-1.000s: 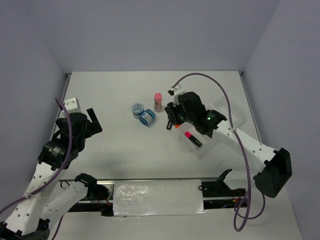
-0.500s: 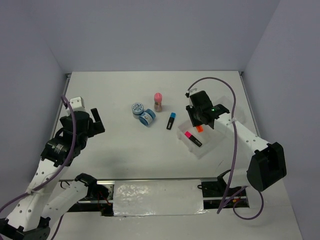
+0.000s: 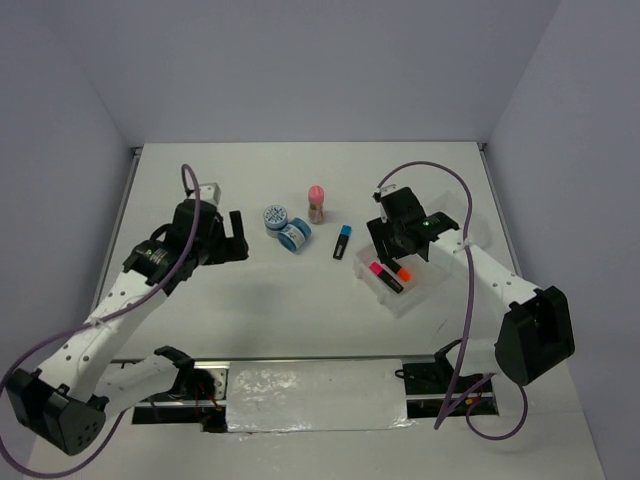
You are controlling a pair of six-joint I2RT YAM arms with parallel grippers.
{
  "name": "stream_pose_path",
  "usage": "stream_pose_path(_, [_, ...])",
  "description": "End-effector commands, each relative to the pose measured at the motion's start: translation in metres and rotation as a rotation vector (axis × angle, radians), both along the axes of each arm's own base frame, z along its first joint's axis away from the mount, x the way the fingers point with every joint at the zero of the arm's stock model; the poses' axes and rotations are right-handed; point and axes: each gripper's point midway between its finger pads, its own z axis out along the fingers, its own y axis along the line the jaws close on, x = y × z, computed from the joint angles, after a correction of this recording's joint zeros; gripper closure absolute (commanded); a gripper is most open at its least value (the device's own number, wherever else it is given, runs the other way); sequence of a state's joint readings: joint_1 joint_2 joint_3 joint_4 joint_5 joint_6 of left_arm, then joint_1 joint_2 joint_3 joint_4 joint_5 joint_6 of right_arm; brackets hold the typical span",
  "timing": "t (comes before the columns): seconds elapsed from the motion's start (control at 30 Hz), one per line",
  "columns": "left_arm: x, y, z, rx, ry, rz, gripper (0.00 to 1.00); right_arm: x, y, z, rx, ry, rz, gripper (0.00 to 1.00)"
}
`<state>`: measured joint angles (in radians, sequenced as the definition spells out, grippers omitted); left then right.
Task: Sort the stationery into containers
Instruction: Place the pen in the storage box, then pick up the pen from the center of the board.
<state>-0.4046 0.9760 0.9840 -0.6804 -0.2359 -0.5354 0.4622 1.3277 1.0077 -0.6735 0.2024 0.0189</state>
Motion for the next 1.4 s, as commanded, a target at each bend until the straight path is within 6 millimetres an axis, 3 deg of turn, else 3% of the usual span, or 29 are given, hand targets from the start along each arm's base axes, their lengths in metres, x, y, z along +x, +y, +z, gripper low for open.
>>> stream_pose_path(0.0, [0.014, -0.048, 0.038, -0.114, -0.093, -0.107, 0.01, 0.003, 0.001, 0.014, 0.027, -0.05, -0.013, 0.29])
stream_pose_path(0.03, [0.018, -0.058, 0.049, -0.127, -0.121, -0.124, 0.01, 0.004, 0.002, 0.017, 0.034, -0.06, -0.018, 0.28])
stream_pose_path(0.1, [0.017, -0.09, 0.043, -0.124, -0.091, -0.208, 0.01, 0.004, 0.002, 0.024, 0.05, -0.078, -0.024, 0.26])
stream_pose_path(0.13, [0.019, -0.103, 0.051, -0.139, -0.101, -0.236, 0.01, 0.003, 0.002, 0.035, 0.077, -0.112, -0.042, 0.26])
stream_pose_path(0.17, [0.022, -0.115, 0.051, -0.149, -0.099, -0.262, 0.01, 0.003, -0.001, 0.043, 0.085, -0.141, -0.063, 0.26])
stream_pose_path(0.2, [0.025, -0.132, 0.038, -0.139, -0.059, -0.287, 0.02, 0.002, -0.002, 0.051, 0.105, -0.169, -0.077, 0.26])
stream_pose_path(0.23, [0.029, -0.141, 0.042, -0.149, -0.065, -0.297, 0.03, -0.001, -0.003, 0.07, 0.156, -0.226, -0.109, 0.26])
stream_pose_path(0.3, [0.039, -0.163, 0.025, -0.139, -0.022, -0.312, 0.06, -0.006, -0.005, 0.088, 0.21, -0.289, -0.135, 0.26])
stream_pose_path(0.33, [0.046, -0.172, 0.031, -0.148, -0.035, -0.316, 0.1, -0.013, -0.007, 0.108, 0.27, -0.352, -0.142, 0.26])
stream_pose_path(0.4, [0.059, -0.19, 0.011, -0.111, -0.002, -0.324, 0.11, -0.021, -0.007, 0.124, 0.322, -0.4, -0.133, 0.26])
stream_pose_path(0.43, [0.067, -0.199, 0.022, -0.116, -0.02, -0.328, 0.13, -0.03, -0.011, 0.138, 0.355, -0.442, -0.139, 0.26])
stream_pose_path(0.47, [0.075, -0.207, 0.001, -0.076, 0.018, -0.339, 0.14, -0.033, -0.014, 0.145, 0.367, -0.465, -0.145, 0.26])
stream_pose_path(0.5, [0.082, -0.211, -0.004, -0.058, 0.022, -0.335, 0.15, -0.037, -0.016, 0.152, 0.375, -0.482, -0.146, 0.26])
stream_pose_path(0.53, [0.092, -0.219, 0.004, -0.06, 0.003, -0.333, 0.15, -0.042, -0.018, 0.155, 0.378, -0.487, -0.144, 0.26])
stream_pose_path(0.57, [0.1, -0.225, -0.019, -0.02, 0.038, -0.338, 0.17, -0.047, -0.02, 0.165, 0.392, -0.512, -0.138, 0.26])
stream_pose_path(0.73, [0.119, -0.262, -0.051, 0.01, 0.091, -0.403, 0.23, -0.062, -0.026, 0.175, 0.395, -0.528, -0.112, 0.25])
stream_pose_path(0.8, [0.127, -0.269, -0.054, 0.021, 0.09, -0.401, 0.23, -0.065, -0.028, 0.176, 0.391, -0.535, -0.109, 0.25])
stream_pose_path(0.83, [0.128, -0.27, -0.072, 0.047, 0.125, -0.399, 0.23, -0.066, -0.028, 0.175, 0.392, -0.534, -0.107, 0.25])
stream_pose_path(1.0, [0.139, -0.271, -0.094, 0.092, 0.144, -0.376, 0.26, -0.073, -0.022, 0.174, 0.419, -0.515, -0.069, 0.25])
stream_pose_path(1.17, [0.138, -0.276, -0.12, 0.098, 0.184, -0.391, 0.25, -0.074, -0.02, 0.175, 0.427, -0.518, -0.057, 0.25])
stream_pose_path(1.37, [0.134, -0.27, -0.148, 0.124, 0.217, -0.373, 0.26, -0.077, -0.015, 0.177, 0.449, -0.517, -0.026, 0.25])
